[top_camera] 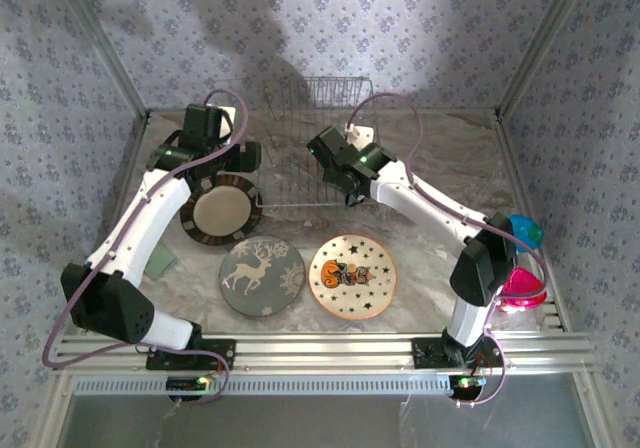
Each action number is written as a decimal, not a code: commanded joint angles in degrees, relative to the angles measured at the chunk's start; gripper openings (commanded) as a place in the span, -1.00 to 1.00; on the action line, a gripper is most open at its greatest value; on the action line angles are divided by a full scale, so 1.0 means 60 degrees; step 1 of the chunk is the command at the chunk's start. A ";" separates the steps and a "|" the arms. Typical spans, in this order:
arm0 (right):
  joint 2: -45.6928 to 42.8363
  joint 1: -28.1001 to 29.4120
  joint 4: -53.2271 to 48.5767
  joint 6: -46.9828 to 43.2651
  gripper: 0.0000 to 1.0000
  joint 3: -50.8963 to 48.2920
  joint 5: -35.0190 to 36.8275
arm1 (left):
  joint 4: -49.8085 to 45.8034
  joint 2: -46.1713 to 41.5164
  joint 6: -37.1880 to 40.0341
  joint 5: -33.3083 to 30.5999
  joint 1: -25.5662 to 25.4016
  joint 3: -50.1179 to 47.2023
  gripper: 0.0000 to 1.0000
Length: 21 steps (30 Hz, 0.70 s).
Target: Load the plates into the dish rack
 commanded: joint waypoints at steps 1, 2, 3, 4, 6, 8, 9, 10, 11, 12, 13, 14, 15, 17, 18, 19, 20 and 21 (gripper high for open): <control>-0.0871 0.0091 0.0301 0.0019 0.72 -0.0356 -0.0175 | 0.0069 0.0088 -0.0134 0.0150 0.0044 0.0070 0.99; -0.1071 0.0089 0.0365 -0.0025 0.83 -0.0509 -0.0246 | 0.0064 0.0074 -0.0145 0.0166 0.0055 0.0061 0.99; -0.1340 0.0097 0.0455 -0.0078 0.99 -0.0744 -0.0354 | 0.0067 0.0064 -0.0154 0.0170 0.0055 0.0070 0.99; -0.1671 0.0080 0.0619 -0.0152 1.00 -0.1054 -0.0506 | 0.0074 0.0063 -0.0156 0.0184 0.0048 0.0070 0.99; -0.2368 0.0022 0.1037 -0.0295 1.00 -0.1775 -0.0857 | 0.0027 0.0040 -0.0156 0.0173 0.0066 0.0113 0.99; -0.3116 -0.0140 0.1359 -0.0308 1.00 -0.2545 -0.1462 | -0.0017 0.0013 -0.0205 0.0170 0.0055 0.0162 0.99; -0.3504 -0.0271 0.1468 -0.0321 1.00 -0.2942 -0.1825 | -0.0108 0.0003 -0.0262 0.0200 0.0046 0.0249 0.99; -0.3897 -0.0398 0.1495 -0.0334 1.00 -0.3272 -0.2189 | -0.0206 -0.0007 -0.0334 0.0197 0.0041 0.0374 0.99; -0.4217 -0.0509 0.1569 -0.0467 1.00 -0.3559 -0.2609 | -0.0443 -0.0023 -0.0445 0.0195 0.0041 0.0517 0.99; -0.4562 -0.0631 0.1670 -0.0742 1.00 -0.3889 -0.3153 | -0.0689 -0.0058 -0.0574 0.0238 0.0044 0.0647 0.99; -0.4885 -0.0788 0.1616 -0.0875 1.00 -0.4141 -0.3611 | -0.0892 -0.0131 -0.0716 0.0282 0.0041 0.0754 0.99; -0.5128 -0.0987 0.1514 -0.0898 1.00 -0.4312 -0.4029 | -0.1053 -0.0216 -0.0853 0.0323 0.0041 0.0791 0.99; -0.5397 -0.1217 0.1467 -0.1029 1.00 -0.4543 -0.4625 | -0.1254 -0.0343 -0.1004 0.0448 0.0052 0.0790 0.99; -0.5921 -0.1734 0.1415 -0.1298 1.00 -0.5215 -0.5674 | -0.1523 -0.0706 -0.1245 0.0797 0.0001 0.0553 0.99; -0.6149 -0.2002 0.1391 -0.1392 1.00 -0.5473 -0.6117 | -0.1615 -0.0908 -0.1387 0.0872 -0.0036 0.0354 0.99; -0.6441 -0.2331 0.1399 -0.1549 1.00 -0.5809 -0.6718 | -0.1726 -0.1183 -0.1483 0.0976 -0.0107 0.0120 0.99; -0.6725 -0.2649 0.1421 -0.1571 1.00 -0.6181 -0.7244 | -0.1866 -0.1451 -0.1612 0.1038 -0.0221 -0.0125 0.99; -0.7003 -0.2986 0.1412 -0.1569 1.00 -0.6573 -0.7643 | -0.2010 -0.1757 -0.1759 0.0971 -0.0385 -0.0379 0.99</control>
